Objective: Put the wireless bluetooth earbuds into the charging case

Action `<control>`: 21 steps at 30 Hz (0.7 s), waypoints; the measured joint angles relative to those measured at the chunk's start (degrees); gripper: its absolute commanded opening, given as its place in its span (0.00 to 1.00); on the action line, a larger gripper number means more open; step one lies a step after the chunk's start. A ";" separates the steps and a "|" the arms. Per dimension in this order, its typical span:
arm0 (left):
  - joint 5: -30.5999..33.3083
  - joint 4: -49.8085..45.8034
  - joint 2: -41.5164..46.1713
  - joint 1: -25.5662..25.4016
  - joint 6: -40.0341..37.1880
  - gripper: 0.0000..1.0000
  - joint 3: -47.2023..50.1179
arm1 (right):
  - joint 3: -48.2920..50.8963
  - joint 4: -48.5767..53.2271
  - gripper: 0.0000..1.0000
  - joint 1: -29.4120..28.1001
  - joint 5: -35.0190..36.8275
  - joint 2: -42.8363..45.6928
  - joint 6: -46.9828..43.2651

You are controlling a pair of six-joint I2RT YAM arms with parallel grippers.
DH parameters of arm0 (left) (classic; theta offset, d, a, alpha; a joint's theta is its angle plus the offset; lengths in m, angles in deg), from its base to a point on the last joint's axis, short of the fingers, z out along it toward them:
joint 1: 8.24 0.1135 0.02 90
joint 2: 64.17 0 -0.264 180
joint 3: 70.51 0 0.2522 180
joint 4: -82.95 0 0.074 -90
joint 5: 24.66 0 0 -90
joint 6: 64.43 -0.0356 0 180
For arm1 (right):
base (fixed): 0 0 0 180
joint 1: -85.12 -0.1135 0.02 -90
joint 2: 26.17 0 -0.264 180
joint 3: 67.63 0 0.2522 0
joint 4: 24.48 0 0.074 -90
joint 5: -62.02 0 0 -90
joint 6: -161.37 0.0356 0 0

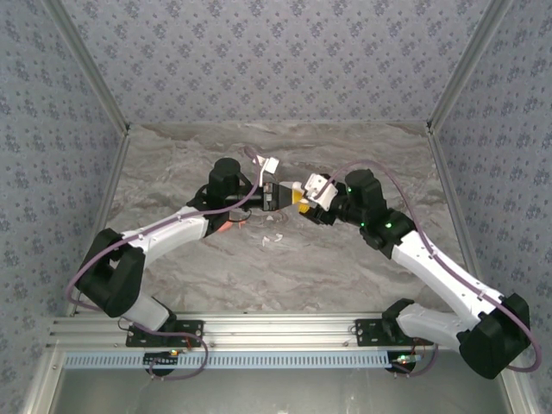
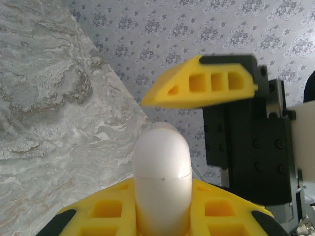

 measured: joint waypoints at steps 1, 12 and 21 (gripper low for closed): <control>0.07 0.00 0.02 0.00 -0.42 0.16 -0.02 | 0.00 0.04 0.82 0.85 -0.79 0.85 0.92; 8.96 5.16 3.65 -0.15 -14.84 0.07 5.25 | 8.35 -11.32 1.00 11.47 -12.79 11.17 22.45; 15.50 12.98 6.08 -4.74 -26.12 0.02 11.85 | 9.42 -16.70 1.00 12.35 -16.72 8.39 37.64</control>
